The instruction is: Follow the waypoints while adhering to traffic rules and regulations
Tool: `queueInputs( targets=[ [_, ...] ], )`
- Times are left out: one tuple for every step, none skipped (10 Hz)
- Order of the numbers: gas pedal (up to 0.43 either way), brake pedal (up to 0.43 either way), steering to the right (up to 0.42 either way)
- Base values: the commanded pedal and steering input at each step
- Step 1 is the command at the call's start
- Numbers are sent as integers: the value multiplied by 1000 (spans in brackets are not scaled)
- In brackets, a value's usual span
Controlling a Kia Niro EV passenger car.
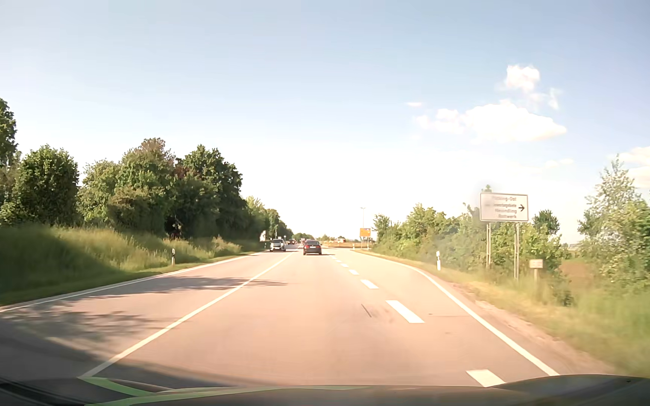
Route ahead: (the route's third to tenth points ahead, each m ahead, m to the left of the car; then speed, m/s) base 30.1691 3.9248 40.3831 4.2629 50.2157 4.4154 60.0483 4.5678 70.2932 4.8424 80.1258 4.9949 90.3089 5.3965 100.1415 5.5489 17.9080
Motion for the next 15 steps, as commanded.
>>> queueInputs(
  targets=[
    [118, 0, -2],
    [118, 0, -2],
    [118, 0, -2],
    [118, 0, -2],
    [130, 0, -3],
    [130, 0, -3],
    [130, 0, -4],
    [130, 0, -4],
    [130, 0, -4],
    [130, 0, -4],
    [130, 0, -4],
    [130, 0, -4],
    [118, 0, -4],
    [110, 0, -3],
    [110, 0, -3]
  ],
)
